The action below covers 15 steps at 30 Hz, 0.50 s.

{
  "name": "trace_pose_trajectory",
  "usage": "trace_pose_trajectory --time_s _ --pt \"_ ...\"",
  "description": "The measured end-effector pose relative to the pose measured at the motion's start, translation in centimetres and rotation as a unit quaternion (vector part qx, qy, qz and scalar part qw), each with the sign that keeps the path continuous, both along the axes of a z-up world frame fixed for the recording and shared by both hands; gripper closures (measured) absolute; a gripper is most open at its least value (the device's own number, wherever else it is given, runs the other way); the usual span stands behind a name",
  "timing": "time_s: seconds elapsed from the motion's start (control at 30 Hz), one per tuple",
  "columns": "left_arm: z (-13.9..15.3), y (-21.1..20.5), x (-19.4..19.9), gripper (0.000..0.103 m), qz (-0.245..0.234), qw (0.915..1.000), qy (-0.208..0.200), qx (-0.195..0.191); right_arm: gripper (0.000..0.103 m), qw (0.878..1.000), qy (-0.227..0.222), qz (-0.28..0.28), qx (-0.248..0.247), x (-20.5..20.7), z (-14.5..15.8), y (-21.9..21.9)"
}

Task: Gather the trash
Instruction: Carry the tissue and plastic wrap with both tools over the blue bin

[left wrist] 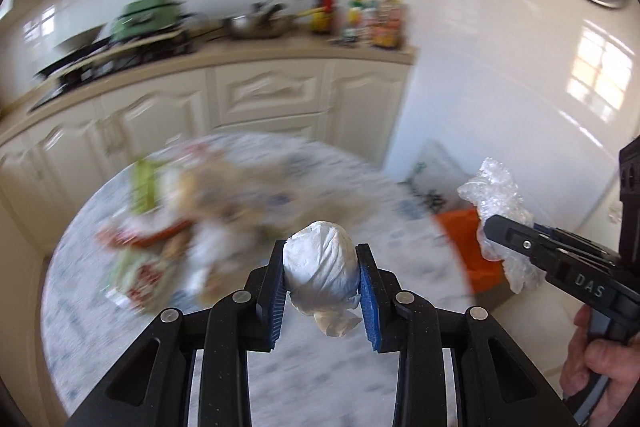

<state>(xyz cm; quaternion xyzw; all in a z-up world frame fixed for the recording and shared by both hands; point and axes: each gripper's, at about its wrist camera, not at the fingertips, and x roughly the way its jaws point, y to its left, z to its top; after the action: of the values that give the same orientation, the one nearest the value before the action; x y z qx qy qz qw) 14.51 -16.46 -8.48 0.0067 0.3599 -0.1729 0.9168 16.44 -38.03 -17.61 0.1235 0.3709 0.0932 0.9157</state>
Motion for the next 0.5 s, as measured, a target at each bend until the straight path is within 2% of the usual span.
trace_pose_trajectory --time_s 0.1,0.2,0.33,0.5 --pt "-0.1 -4.5 0.4 0.074 -0.051 0.9987 -0.002 -0.005 0.082 0.999 -0.007 -0.053 -0.004 -1.6 0.5 -4.6" --pt "-1.0 -9.7 0.8 0.074 -0.107 0.9942 0.009 -0.005 0.082 0.994 0.003 -0.110 -0.006 -3.4 -0.3 -9.4" --pt "-3.6 -16.0 1.8 0.074 -0.171 0.9846 0.037 -0.004 0.082 0.985 0.037 -0.166 -0.007 -5.0 -3.1 -14.6" --pt "-8.4 -23.0 3.8 0.074 -0.223 0.9704 0.092 0.019 0.082 0.973 0.095 -0.209 0.011 -5.5 -8.7 -19.0"
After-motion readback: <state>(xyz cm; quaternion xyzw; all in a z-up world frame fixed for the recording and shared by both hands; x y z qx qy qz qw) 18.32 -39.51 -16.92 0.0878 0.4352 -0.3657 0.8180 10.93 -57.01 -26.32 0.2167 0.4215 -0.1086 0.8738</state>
